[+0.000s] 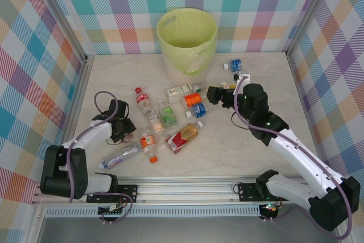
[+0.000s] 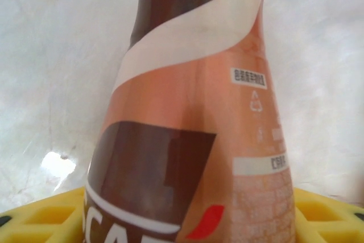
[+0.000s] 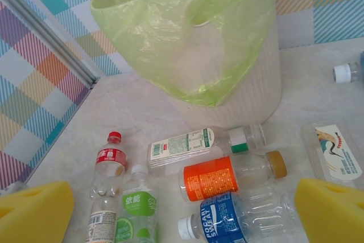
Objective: Put the plastic bottles in the bin
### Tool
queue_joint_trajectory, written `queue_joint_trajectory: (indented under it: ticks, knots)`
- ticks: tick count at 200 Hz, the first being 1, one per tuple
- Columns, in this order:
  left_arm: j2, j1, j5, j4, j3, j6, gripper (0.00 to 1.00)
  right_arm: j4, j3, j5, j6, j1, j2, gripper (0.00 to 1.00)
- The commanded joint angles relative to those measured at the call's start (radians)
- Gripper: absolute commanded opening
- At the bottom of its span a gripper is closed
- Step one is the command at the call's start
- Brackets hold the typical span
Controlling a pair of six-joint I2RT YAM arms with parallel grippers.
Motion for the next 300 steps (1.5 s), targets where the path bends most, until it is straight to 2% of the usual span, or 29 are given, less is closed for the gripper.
queue_joint_trajectory:
  ticks: [1,35,67,100,127,159,193,247,278,300]
  knots:
    - [-0.074,-0.007,-0.006,0.080,-0.008,0.003,0.57,0.066,-0.030,0.073,0.057,0.003,-0.026,1.00]
    - [-0.182,-0.006,-0.028,0.153,0.006,-0.025,0.56,0.062,-0.045,0.125,0.090,0.002,-0.029,1.00]
    - [-0.252,-0.007,-0.005,0.354,0.034,-0.078,0.54,0.075,-0.065,0.162,0.147,0.003,-0.029,1.00]
    - [-0.234,-0.009,0.061,0.548,0.114,-0.185,0.53,0.084,-0.078,0.189,0.178,0.002,-0.039,1.00]
    - [-0.195,-0.036,0.070,0.649,0.225,-0.189,0.52,0.098,-0.094,0.204,0.191,0.002,-0.062,1.00]
    - [-0.111,-0.077,0.026,0.847,0.369,-0.106,0.51,0.087,-0.104,0.215,0.195,0.003,-0.087,1.00]
    - [0.065,-0.104,0.065,0.904,0.574,-0.077,0.51,0.066,-0.107,0.215,0.213,0.002,-0.108,1.00]
    - [0.344,-0.175,0.070,0.890,0.862,0.087,0.52,0.038,-0.107,0.226,0.236,0.002,-0.131,1.00]
    - [0.426,-0.212,0.037,0.862,0.956,0.159,0.52,0.019,-0.108,0.219,0.265,0.002,-0.134,1.00]
    - [0.475,-0.216,0.052,0.816,1.010,0.164,0.53,0.007,-0.110,0.216,0.276,0.002,-0.137,1.00]
